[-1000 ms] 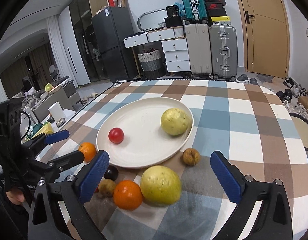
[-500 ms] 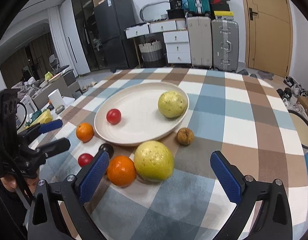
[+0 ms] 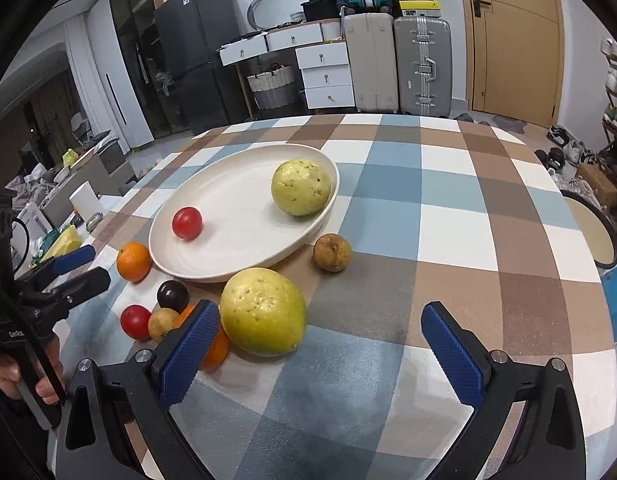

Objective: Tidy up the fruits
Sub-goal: 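Grasp the second yellow-green fruit with the right tool while the left tool grasps a mandarin orange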

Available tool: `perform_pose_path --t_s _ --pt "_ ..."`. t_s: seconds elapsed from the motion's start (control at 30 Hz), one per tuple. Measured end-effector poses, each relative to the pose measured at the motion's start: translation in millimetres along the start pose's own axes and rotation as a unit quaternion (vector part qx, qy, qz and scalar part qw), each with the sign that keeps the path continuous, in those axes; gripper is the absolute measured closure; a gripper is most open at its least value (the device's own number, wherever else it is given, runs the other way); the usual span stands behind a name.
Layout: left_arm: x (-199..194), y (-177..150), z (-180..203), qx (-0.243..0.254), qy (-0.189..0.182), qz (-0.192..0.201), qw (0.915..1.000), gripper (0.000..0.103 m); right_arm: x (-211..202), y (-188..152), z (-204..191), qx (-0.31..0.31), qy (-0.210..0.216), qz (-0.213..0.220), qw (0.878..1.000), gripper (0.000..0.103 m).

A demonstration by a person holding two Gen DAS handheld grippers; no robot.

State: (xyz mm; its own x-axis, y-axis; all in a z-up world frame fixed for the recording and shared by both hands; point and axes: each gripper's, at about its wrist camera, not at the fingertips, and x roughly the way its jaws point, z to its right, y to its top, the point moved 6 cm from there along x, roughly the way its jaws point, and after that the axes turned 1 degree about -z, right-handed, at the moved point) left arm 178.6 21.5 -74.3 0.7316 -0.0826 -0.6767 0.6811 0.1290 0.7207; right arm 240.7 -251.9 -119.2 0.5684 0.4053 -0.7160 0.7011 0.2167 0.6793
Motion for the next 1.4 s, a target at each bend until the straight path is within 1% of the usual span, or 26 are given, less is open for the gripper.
perform_pose_path --t_s 0.17,0.27,0.33,0.4,0.47,0.63,0.7,0.73,0.8,0.9,1.17,1.27,1.37,1.4 --pt "6.2 2.8 -1.8 -0.004 0.006 -0.007 1.0 0.0 5.5 0.5 -1.1 0.009 0.003 -0.006 1.0 0.0" --pt "10.9 3.8 -6.0 -0.013 0.011 -0.013 0.9998 0.0 12.0 -0.2 0.0 0.031 0.019 -0.02 0.999 0.001" --pt "13.8 3.4 -7.0 -0.015 0.009 -0.019 0.9997 0.0 12.9 -0.2 0.5 0.04 0.025 -0.022 0.999 0.004" --pt "15.3 3.1 -7.0 -0.015 0.01 -0.022 0.9996 0.0 13.4 0.3 -1.4 0.041 0.036 -0.025 0.998 0.012" --pt "16.7 3.7 -6.1 -0.014 0.009 -0.023 0.9996 0.0 13.9 0.1 -4.4 0.037 0.035 -0.025 0.998 0.013" --pt "20.3 6.4 -2.9 -0.006 0.01 -0.023 0.9997 0.0 16.8 0.4 -8.1 0.043 0.05 -0.031 0.997 0.019" --pt "22.8 7.8 -1.2 -0.003 0.012 -0.025 0.9996 0.0 16.4 0.5 -7.7 0.051 0.059 -0.032 0.996 0.023" --pt "24.5 8.1 -0.3 -0.001 0.01 -0.027 0.9996 0.0 16.8 0.2 -7.6 0.054 0.063 -0.033 0.996 0.024" --pt "27.0 8.2 -0.3 -0.003 0.01 -0.032 0.9994 0.0 17.8 -0.4 -7.4 0.061 0.071 -0.036 0.995 0.029" --pt "28.3 8.3 -3.2 -0.011 0.009 -0.035 0.9993 0.0 16.2 1.0 -7.1 0.067 0.077 -0.031 0.994 0.032" --pt "30.8 9.3 -16.9 -0.038 0.02 -0.036 0.9984 0.0 17.5 2.3 -6.6 0.073 0.076 -0.029 0.994 0.032" --pt "31.7 9.0 -15.9 -0.035 0.016 -0.038 0.9986 0.001 19.4 2.0 -7.5 0.08 0.087 -0.033 0.993 0.037" --pt "32.8 8.9 -13.2 -0.028 0.013 -0.04 0.9987 0.005 21.0 0.4 -10.8 0.082 0.095 -0.038 0.991 0.042" --pt "33.2 8.6 -12.2 -0.026 0.011 -0.041 0.9988 0.009 21.0 0.0 -11.8 0.082 0.097 -0.037 0.991 0.044"
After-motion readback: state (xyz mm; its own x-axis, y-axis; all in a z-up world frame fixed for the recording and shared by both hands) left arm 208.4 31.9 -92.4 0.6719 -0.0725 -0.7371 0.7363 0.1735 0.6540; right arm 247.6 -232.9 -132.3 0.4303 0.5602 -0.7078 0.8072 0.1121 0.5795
